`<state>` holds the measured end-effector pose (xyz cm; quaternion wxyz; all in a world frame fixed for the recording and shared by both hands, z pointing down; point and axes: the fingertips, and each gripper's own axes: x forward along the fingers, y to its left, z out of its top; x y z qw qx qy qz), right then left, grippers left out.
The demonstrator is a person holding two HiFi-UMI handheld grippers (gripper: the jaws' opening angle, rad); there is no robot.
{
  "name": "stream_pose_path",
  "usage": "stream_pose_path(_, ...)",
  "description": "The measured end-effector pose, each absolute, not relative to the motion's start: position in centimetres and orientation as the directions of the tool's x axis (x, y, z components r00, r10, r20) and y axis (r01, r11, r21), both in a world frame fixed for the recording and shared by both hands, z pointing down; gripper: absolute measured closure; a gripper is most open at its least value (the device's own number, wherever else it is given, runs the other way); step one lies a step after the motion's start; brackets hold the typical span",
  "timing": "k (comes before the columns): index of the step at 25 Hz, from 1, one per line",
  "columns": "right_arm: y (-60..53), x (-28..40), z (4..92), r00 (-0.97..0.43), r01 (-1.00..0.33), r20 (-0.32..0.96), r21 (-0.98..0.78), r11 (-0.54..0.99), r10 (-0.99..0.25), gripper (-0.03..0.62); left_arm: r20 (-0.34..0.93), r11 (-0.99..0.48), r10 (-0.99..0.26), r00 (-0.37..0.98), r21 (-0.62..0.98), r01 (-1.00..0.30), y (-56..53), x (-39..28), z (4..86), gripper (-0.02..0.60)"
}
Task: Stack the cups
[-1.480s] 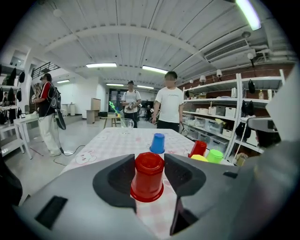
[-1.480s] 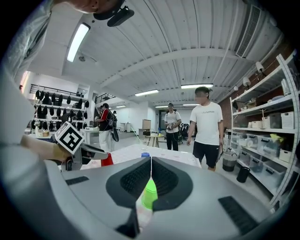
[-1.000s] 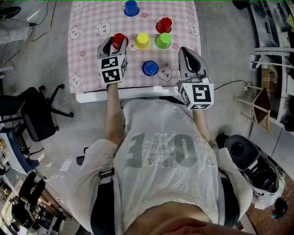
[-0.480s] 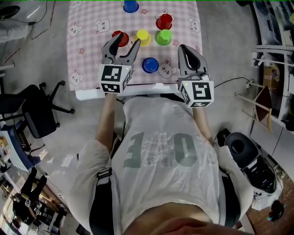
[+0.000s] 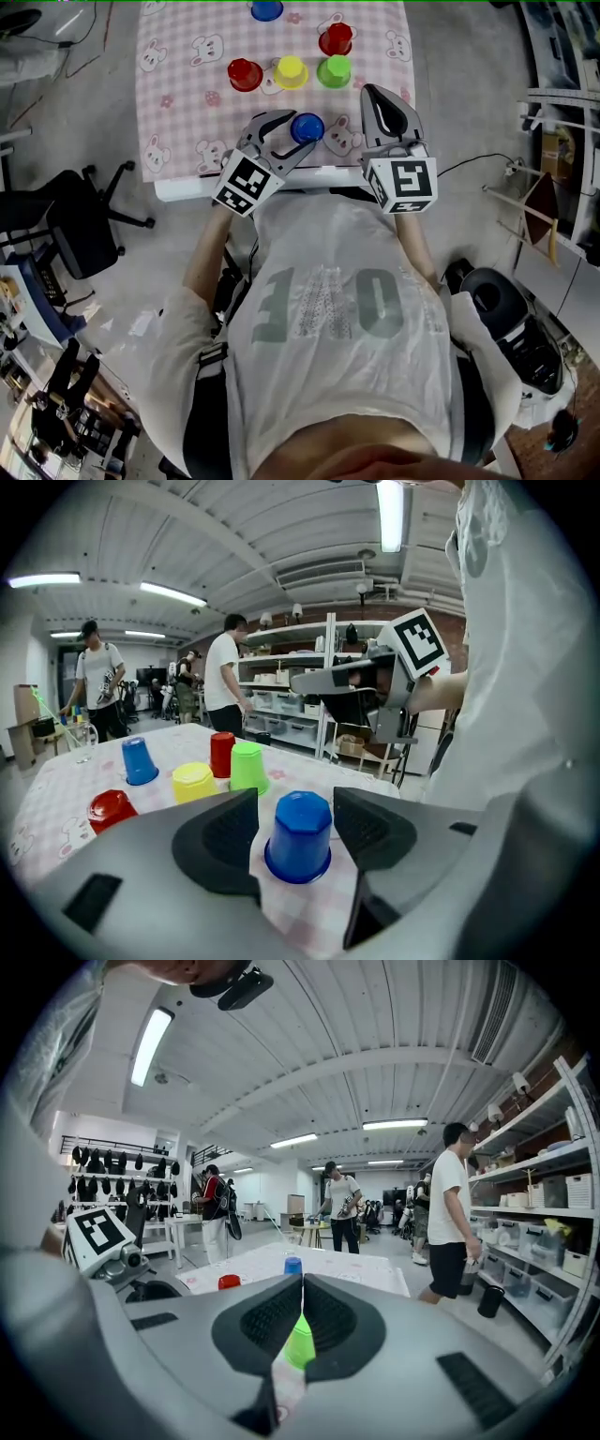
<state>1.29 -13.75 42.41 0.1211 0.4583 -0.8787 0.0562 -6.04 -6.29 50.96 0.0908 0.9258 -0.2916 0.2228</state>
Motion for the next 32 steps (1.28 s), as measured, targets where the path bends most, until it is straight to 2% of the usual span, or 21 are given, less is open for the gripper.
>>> stream_pose_path(5, -13.8, 1.2, 42.5, -0.553, -0.817, 0.267, 0.016, 0.577, -0.790, 0.565, 0.497, -0.841, -0.457, 0.738, 0.031, -0.541, -5.7, -5.4, 52.0, 0.347)
stream_pose_path(15, -14.0, 1.6, 42.5, -0.542, -0.824, 0.266, 0.016, 0.566, -0.797, 0.565, 0.509, -0.822, -0.488, 0.709, 0.004, -0.569, -7.0, -5.7, 51.6, 0.356)
stream_pose_path(19, -14.1, 1.6, 42.5, -0.540, -0.826, 0.265, 0.018, 0.564, -0.799, 0.565, 0.465, -0.745, -0.595, 0.655, -0.013, -0.667, -9.9, -7.7, 48.3, 0.357)
stream_pose_path(25, -14.2, 1.3, 42.5, -0.543, -0.823, 0.268, 0.019, 0.567, -0.796, 0.565, 0.335, -0.515, -0.816, 0.470, -0.052, -0.856, -15.3, -13.6, 42.4, 0.357)
stream_pose_path(32, -14.0, 1.9, 42.6, -0.526, -0.833, 0.274, 0.023, 0.552, -0.805, 0.565, 0.335, -0.418, -0.864, 0.375, -0.062, -0.906, -17.3, -16.8, 42.4, 0.357)
